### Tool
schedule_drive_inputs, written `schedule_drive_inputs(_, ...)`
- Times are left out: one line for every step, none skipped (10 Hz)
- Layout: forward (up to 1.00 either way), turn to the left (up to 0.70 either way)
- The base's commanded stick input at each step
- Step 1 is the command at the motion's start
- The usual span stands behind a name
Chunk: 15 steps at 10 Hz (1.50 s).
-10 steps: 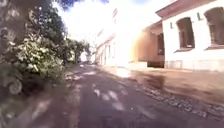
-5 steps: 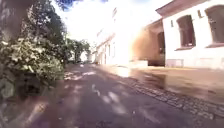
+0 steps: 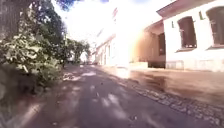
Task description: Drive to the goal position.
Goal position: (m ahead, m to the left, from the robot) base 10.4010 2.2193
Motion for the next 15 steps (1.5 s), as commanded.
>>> schedule_drive_inputs(0.5,0.0)
schedule_drive_inputs(0.5,0.0)
schedule_drive_inputs(0.5,0.0)
schedule_drive_inputs(0.5,0.0)
schedule_drive_inputs(0.5,0.0)
schedule_drive_inputs(0.5,0.0)
schedule_drive_inputs(0.5,0.0)
schedule_drive_inputs(0.5,0.0)
schedule_drive_inputs(0.5,0.04)
schedule_drive_inputs(0.5,0.34)
schedule_drive_inputs(0.5,0.5)
schedule_drive_inputs(0.5,0.19)
schedule_drive_inputs(0.5,0.0)
schedule_drive_inputs(0.5,0.0)
schedule_drive_inputs(0.5,0.0)
